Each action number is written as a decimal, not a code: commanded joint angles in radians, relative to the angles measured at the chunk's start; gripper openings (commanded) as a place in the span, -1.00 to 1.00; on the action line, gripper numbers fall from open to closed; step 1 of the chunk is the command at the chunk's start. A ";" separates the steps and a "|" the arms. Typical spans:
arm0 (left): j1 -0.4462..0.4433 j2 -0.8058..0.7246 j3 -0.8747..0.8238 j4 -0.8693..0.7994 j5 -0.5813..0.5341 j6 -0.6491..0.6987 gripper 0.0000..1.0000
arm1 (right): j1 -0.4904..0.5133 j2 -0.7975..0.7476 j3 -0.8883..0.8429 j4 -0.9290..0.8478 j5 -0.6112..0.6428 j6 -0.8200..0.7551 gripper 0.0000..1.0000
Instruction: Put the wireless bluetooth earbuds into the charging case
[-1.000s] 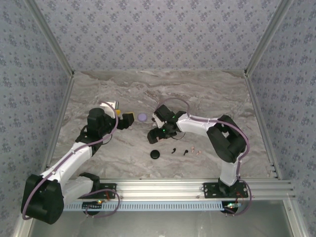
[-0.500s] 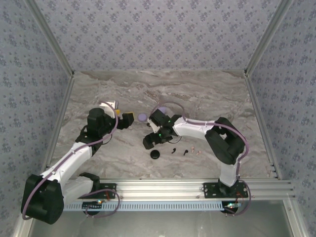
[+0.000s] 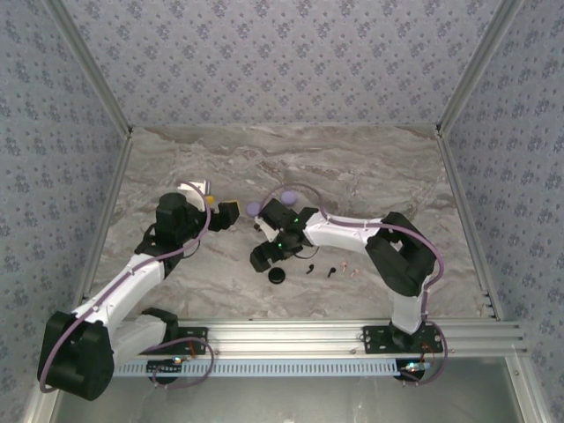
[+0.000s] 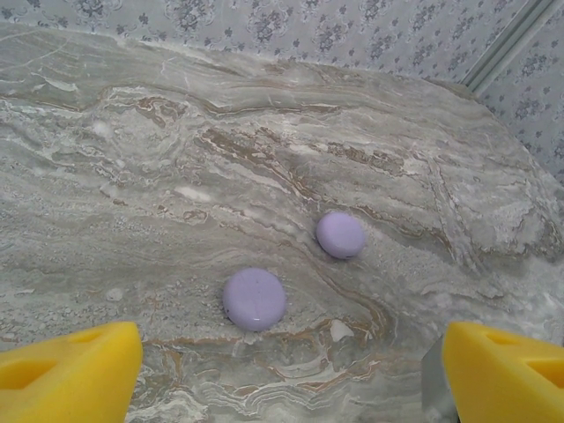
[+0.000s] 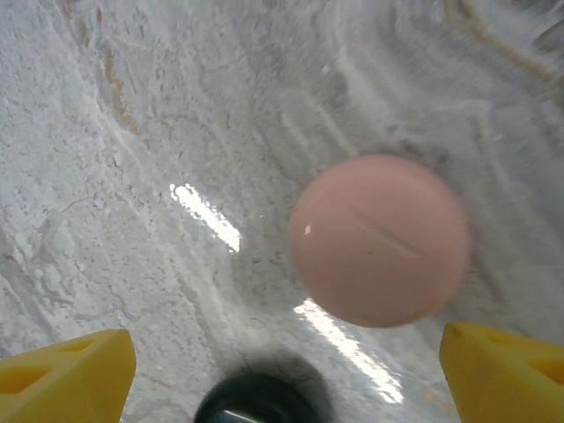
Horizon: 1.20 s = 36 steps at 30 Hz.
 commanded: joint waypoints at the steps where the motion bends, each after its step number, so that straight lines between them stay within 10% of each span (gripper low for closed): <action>1: 0.004 -0.034 0.001 -0.010 -0.014 0.007 0.76 | -0.003 -0.058 0.070 -0.099 0.135 -0.185 0.84; 17: 0.008 -0.083 -0.012 -0.049 -0.062 0.025 0.79 | 0.024 0.116 0.193 -0.186 0.229 -0.895 0.86; 28: 0.016 -0.083 -0.013 -0.062 -0.077 0.025 0.82 | 0.014 0.211 0.233 -0.161 0.216 -0.926 0.67; 36: 0.018 -0.083 -0.013 -0.064 -0.075 0.025 0.83 | 0.005 0.245 0.241 -0.151 0.205 -0.889 0.18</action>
